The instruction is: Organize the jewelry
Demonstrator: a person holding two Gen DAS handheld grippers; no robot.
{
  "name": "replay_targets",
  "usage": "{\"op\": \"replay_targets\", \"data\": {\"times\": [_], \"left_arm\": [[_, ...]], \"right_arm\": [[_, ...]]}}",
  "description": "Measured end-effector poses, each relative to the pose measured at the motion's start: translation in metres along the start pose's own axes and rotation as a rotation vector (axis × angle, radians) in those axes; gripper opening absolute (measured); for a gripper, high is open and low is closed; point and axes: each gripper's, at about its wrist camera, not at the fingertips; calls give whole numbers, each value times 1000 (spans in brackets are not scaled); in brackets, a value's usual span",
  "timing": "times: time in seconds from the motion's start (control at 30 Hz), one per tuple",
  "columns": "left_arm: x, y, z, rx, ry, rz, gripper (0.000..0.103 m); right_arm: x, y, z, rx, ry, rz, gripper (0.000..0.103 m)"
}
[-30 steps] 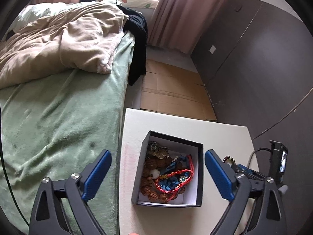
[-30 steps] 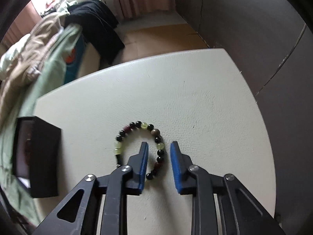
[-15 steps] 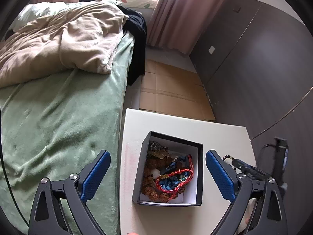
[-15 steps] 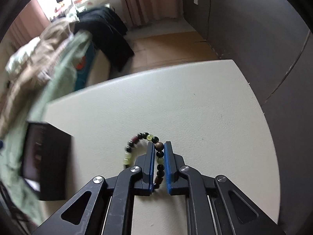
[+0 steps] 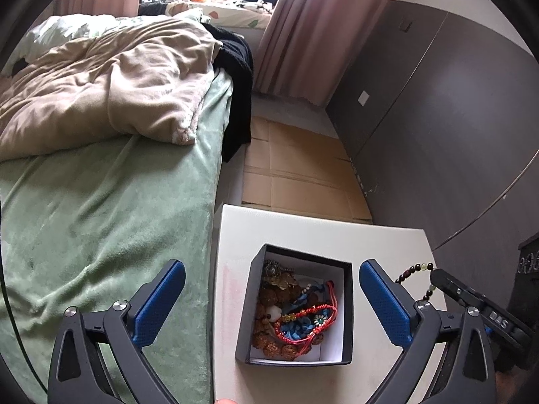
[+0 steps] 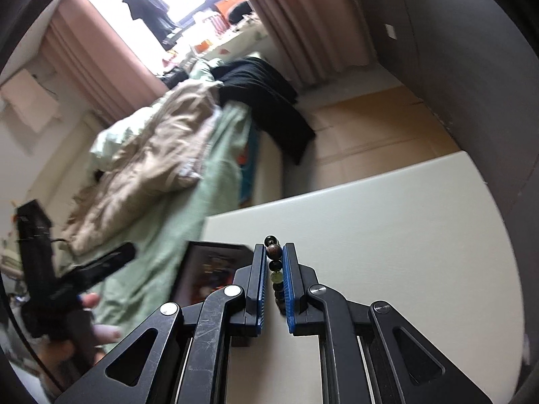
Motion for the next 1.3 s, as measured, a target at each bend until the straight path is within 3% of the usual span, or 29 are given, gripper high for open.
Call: {"op": "replay_targets", "data": {"times": [0.1, 0.23, 0.27, 0.3, 0.37, 0.43, 0.6, 0.63, 0.7, 0.87, 0.97, 1.13, 1.3], "left_arm": [[0, 2, -3, -7, -15, 7, 103], [-1, 6, -13, -36, -7, 17, 103], [-2, 7, -15, -44, -4, 21, 103], [-2, 7, -19, -56, 2, 27, 103], [-2, 8, -22, -64, -1, 31, 103], [-2, 7, -22, -55, -9, 29, 103], [-8, 7, -11, -11, -1, 43, 103], [-10, 6, -8, 1, 2, 48, 103], [-14, 2, -2, 23, 10, 56, 103], [-23, -4, 20, 64, 12, 71, 103], [-27, -16, 37, 107, 21, 66, 103], [-30, -38, 62, 181, 9, 57, 103], [-40, -53, 82, 235, 26, 97, 103]], "right_arm": [[-1, 0, -23, -23, 76, 27, 11], [5, -5, -44, 11, 254, 52, 11], [12, -6, -48, 28, 260, 47, 19], [19, -8, -50, 26, 241, 25, 42], [30, -11, -52, 6, 176, 2, 68], [34, -14, -48, 3, 99, -5, 69], [25, -13, -31, 23, 33, -36, 71], [20, -13, -28, 25, 14, -29, 74], [11, -14, -22, 30, -7, -22, 90], [-14, -16, -7, 25, -91, -8, 94], [-26, -17, 1, 14, -126, -3, 103], [-46, -21, 11, -32, -177, 19, 103], [-63, -25, 27, -15, -197, 45, 103]]}}
Point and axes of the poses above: each gripper's, at about its wrist camera, not at the fingertips, and x roughly the way its jaws point, z to its right, y to its top, and after that the axes turned 2 degrees about y, right-handed
